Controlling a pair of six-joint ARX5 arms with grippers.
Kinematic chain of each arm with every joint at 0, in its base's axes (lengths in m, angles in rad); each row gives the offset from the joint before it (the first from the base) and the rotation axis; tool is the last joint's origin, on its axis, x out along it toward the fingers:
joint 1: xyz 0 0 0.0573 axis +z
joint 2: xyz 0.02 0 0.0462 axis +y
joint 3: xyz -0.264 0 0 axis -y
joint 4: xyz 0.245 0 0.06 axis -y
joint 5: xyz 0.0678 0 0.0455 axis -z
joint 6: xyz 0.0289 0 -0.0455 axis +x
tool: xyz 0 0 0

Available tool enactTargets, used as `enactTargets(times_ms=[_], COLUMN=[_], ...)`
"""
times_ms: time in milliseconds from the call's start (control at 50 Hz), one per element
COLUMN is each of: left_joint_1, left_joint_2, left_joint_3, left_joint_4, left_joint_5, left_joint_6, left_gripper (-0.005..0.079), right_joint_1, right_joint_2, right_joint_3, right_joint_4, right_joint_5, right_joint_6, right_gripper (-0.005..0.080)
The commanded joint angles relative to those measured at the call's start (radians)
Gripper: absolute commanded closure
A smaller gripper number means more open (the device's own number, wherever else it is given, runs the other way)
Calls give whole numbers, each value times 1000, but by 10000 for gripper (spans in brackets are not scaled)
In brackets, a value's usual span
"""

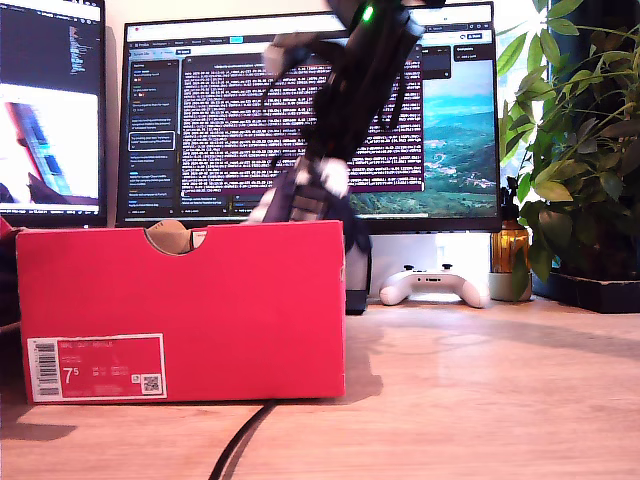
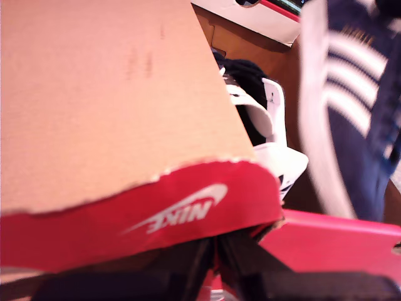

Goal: Pack the blue shoes by picking the first shoe and placing it inside the red shoebox, left side, then picking and rotating the second shoe and placing it in the shoebox

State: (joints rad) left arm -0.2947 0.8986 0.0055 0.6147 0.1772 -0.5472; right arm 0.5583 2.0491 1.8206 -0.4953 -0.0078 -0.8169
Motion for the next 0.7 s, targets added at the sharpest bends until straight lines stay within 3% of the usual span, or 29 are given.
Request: enactTargets(times_ms=[0, 280, 340, 480, 680], left_joint_1=[-3, -3, -3, -3, -3], left_joint_2=[0, 0, 0, 0, 0], left_joint_3=[-29, -29, -29, -29, -29], left_joint_4=[21, 21, 21, 22, 18], left_joint_5=[-2, -2, -2, -2, -2], left_joint_6=[-3, -3, -3, -3, -3], left_gripper=[764, 764, 764, 764, 764], right_joint_1=[12, 19, 20, 23, 32], right_joint_2=[23, 55, 55, 55, 55], right_joint_3=[18, 18, 18, 18, 19], right_joint_4=[-8, -19, -14, 19, 57], right_joint_5=[-3, -2, -2, -2, 5], right_joint_6=[4, 5, 5, 10, 9], right_gripper=[765, 761, 700, 441, 415])
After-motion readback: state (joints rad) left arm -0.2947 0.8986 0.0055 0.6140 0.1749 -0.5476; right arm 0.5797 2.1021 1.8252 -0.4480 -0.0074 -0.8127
